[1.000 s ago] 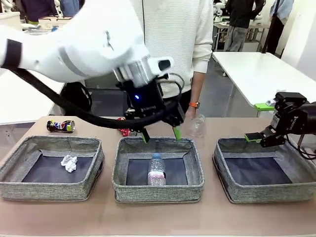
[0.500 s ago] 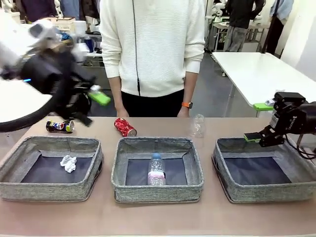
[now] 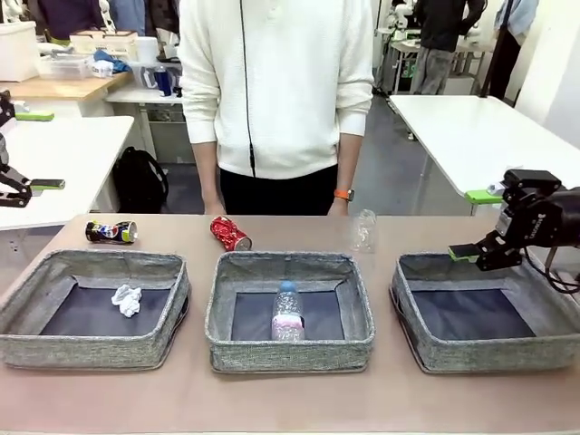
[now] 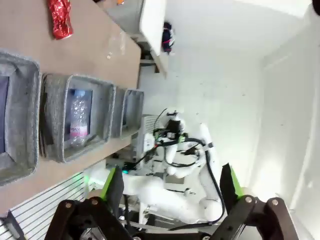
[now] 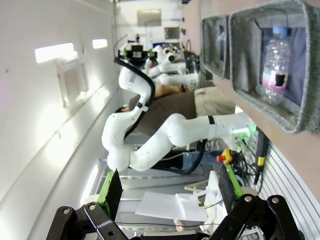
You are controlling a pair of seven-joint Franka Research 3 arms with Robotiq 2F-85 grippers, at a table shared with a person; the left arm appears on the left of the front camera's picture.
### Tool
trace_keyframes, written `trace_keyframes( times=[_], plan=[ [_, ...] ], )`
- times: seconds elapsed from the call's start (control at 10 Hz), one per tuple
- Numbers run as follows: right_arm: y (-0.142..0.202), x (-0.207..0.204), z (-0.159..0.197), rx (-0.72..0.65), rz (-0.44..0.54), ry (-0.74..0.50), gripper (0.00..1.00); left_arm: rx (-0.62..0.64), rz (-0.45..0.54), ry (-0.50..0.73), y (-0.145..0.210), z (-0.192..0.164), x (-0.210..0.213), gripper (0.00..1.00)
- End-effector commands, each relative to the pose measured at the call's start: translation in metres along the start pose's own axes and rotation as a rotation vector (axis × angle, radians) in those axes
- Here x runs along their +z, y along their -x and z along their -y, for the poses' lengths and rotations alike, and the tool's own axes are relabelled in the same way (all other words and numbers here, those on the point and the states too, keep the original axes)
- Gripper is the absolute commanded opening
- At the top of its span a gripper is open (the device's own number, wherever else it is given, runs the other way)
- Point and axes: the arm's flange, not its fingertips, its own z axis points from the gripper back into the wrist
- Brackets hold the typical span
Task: Sort the waste into the appropriate baskets.
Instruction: Place the picked waste into the Fabric basket indicated by the person.
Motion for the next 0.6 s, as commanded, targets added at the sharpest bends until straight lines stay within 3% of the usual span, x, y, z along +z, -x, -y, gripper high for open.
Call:
trace_keyframes(
  times=[0.0, 0.2, 0.3, 0.5],
  plan=[
    [-0.002, -0.002, -0.001, 0.032, 0.005, -0.019, 1.0, 0.002, -0.117, 0.059, 0.054, -0.073, -0.019, 1.0],
    [-0.002, -0.002, -0.001, 0.032, 0.005, -0.019, 1.0, 0.054, -0.325, -0.111, 0.049, -0.093, -0.038, 1.0],
    [-0.002, -0.002, -0.001, 0.032, 0.005, -0.019, 1.0, 0.043, -0.105, 0.023, -0.004, -0.034, -0.001, 1.0],
    [-0.002, -0.002, -0.001, 0.032, 0.005, -0.019, 1.0, 0.043, -0.105, 0.023, -0.004, -0.034, -0.001, 1.0]
  ],
)
